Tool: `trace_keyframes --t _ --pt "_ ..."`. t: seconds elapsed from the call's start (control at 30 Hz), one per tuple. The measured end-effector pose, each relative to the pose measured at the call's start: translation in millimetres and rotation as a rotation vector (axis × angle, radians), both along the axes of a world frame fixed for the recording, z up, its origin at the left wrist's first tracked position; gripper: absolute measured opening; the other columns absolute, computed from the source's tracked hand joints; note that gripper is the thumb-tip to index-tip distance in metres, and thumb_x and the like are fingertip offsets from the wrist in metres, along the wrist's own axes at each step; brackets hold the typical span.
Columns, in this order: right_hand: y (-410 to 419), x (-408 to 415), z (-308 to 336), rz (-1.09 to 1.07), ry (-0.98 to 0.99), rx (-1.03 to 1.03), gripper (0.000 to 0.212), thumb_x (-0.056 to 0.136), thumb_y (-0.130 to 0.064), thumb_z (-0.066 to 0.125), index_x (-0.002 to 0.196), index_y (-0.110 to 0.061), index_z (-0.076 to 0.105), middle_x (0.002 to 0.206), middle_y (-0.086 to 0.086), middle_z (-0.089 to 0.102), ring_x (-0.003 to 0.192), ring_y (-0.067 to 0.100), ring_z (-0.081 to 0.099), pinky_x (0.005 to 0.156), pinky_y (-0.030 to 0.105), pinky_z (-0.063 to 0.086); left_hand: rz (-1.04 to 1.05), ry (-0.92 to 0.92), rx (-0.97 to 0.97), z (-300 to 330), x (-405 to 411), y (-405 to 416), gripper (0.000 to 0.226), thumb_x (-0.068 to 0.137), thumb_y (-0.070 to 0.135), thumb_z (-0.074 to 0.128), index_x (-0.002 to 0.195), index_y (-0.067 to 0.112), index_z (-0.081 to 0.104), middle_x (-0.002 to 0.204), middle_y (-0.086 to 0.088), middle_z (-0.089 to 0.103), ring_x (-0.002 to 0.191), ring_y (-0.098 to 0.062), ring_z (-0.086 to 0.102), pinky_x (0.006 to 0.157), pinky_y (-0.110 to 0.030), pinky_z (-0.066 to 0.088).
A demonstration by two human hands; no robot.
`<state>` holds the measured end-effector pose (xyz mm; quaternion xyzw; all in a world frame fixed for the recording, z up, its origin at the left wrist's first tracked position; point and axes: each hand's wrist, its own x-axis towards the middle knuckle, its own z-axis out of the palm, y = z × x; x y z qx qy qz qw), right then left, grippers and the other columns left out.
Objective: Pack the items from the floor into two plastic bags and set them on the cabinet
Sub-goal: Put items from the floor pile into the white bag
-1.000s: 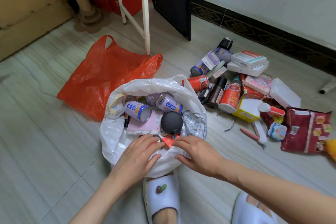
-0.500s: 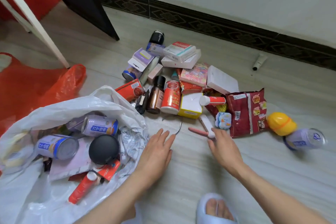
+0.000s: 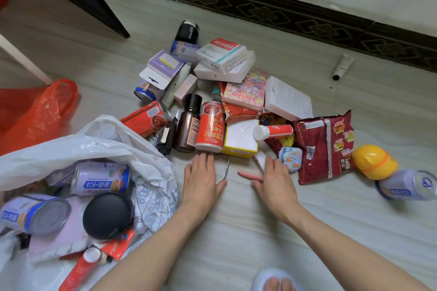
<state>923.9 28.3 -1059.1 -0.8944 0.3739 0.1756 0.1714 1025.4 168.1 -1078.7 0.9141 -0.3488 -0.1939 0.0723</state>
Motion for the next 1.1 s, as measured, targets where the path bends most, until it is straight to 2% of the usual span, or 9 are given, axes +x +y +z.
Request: trace_keyframes --t 0.33,0.47,0.53,0.63,0.7,0.77,0.9,1.0,1.1 --pt "9 -17 7 0.001 0.018 0.034 0.043 0.088 -0.027 0.053 0.122 -0.004 0.039 0.122 0.014 0.044 0.114 0.029 0.043 0.094 0.032 0.036 0.084 0.086 -0.191 31 -14 18 0.077 0.081 0.036 0.058 0.142 0.007 0.023 0.133 -0.01 0.036 0.123 -0.025 0.034 0.104 -0.027 0.026" --pt "19 -22 19 -0.135 -0.005 0.156 0.044 0.087 -0.045 0.054 0.105 -0.005 0.048 0.105 0.014 0.053 0.098 0.031 0.053 0.079 0.034 0.04 0.103 0.102 -0.344 66 -23 47 0.072 0.079 0.03 0.065 0.138 0.004 0.033 0.133 -0.011 0.041 0.124 -0.024 0.039 0.103 -0.022 0.024" --pt "27 -20 28 -0.234 -0.1 0.233 0.049 0.089 -0.054 0.041 0.086 -0.007 0.051 0.088 0.011 0.057 0.086 0.031 0.056 0.07 0.03 0.038 0.132 0.075 -0.395 83 -23 64 0.069 0.075 0.025 0.07 0.133 0.002 0.041 0.129 -0.013 0.045 0.122 -0.025 0.044 0.103 -0.02 0.023" --pt "44 -17 40 -0.114 -0.158 0.312 0.024 0.09 -0.031 0.045 0.071 -0.018 0.043 0.073 0.0 0.051 0.078 0.027 0.053 0.057 0.03 0.031 0.203 0.05 -0.415 101 -20 96 0.068 0.069 0.02 0.076 0.127 0.0 0.048 0.123 -0.013 0.05 0.117 -0.027 0.051 0.101 -0.02 0.026" --pt "55 -12 50 -0.107 -0.212 0.351 0.022 0.086 -0.027 0.052 0.067 -0.023 0.041 0.067 -0.007 0.049 0.071 0.021 0.05 0.051 0.023 0.031 0.276 0.041 -0.426 110 -17 120 0.068 0.065 0.016 0.079 0.125 -0.001 0.051 0.12 -0.014 0.052 0.113 -0.028 0.053 0.099 -0.021 0.03" --pt "67 -3 61 -0.151 -0.263 0.423 0.018 0.08 -0.028 0.059 0.069 -0.022 0.046 0.068 -0.006 0.053 0.069 0.018 0.051 0.052 0.022 0.035 0.368 0.023 -0.448 117 -13 149 0.068 0.064 0.012 0.081 0.123 -0.002 0.052 0.117 -0.015 0.053 0.11 -0.029 0.054 0.097 -0.02 0.03" --pt "100 24 88 -0.224 -0.443 0.695 0.008 0.078 -0.016 0.062 0.079 -0.009 0.058 0.075 0.005 0.062 0.067 0.017 0.059 0.061 0.033 0.054 0.588 -0.063 -0.439 127 -6 212 0.066 0.064 0.011 0.081 0.122 0.002 0.052 0.116 -0.014 0.052 0.108 -0.018 0.048 0.091 -0.017 0.031" --pt "137 47 99 -0.09 -0.437 0.787 0.006 0.078 -0.015 0.061 0.073 -0.012 0.06 0.069 0.003 0.061 0.062 0.015 0.056 0.061 0.035 0.053 0.747 -0.099 -0.354 127 -3 255 0.066 0.066 0.014 0.08 0.124 0.004 0.051 0.119 -0.014 0.052 0.112 -0.021 0.048 0.095 -0.026 0.035" --pt "181 69 95 0.148 -0.336 0.706 0.01 0.075 -0.021 0.059 0.067 -0.015 0.056 0.064 -0.002 0.056 0.065 0.015 0.052 0.064 0.036 0.046 0.894 -0.052 -0.226 119 -4 286 0.066 0.066 0.015 0.08 0.124 0.001 0.052 0.119 -0.02 0.052 0.115 -0.035 0.049 0.097 -0.042 0.039"
